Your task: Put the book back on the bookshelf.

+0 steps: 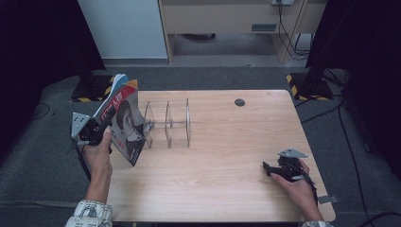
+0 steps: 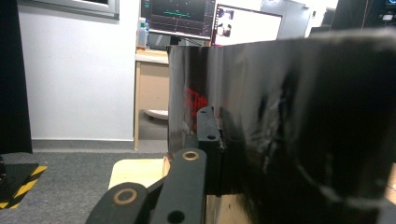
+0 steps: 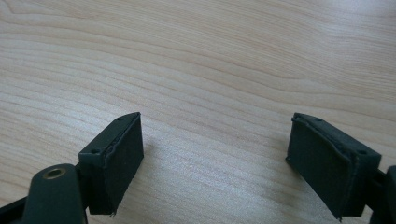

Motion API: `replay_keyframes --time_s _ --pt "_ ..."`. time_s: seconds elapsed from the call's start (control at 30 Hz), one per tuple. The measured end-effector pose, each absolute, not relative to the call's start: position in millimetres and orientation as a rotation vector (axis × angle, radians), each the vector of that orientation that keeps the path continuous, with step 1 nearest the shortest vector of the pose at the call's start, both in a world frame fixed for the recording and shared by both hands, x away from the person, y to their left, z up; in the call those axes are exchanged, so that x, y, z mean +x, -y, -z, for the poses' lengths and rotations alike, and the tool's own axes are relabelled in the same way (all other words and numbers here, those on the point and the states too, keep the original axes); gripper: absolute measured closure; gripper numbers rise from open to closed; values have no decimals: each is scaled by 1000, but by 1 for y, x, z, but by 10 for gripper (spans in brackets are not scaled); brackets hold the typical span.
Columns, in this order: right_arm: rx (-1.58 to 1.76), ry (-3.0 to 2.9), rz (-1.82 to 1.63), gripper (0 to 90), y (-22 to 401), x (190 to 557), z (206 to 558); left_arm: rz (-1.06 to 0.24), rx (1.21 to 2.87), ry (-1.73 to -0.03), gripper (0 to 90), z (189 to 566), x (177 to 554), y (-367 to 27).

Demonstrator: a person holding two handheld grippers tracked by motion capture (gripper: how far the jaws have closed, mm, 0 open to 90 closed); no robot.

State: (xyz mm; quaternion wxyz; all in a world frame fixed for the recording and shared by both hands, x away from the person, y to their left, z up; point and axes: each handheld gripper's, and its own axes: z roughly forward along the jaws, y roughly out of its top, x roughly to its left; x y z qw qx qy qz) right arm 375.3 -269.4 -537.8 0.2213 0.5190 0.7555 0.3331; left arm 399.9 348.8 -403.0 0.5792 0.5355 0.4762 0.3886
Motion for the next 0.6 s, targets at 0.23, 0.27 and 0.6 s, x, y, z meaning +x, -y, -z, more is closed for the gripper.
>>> replay_keyframes --time_s 0.23,0.27,0.6 --pt "1432 -2088 -921 186 269 375 538 -909 1243 -1133 849 403 399 -351" --pt "1434 -2089 -921 186 269 375 538 -908 1244 -1133 848 403 399 -351" --pt "1431 -2089 -921 186 269 375 538 -913 1250 -1140 845 402 399 -350"
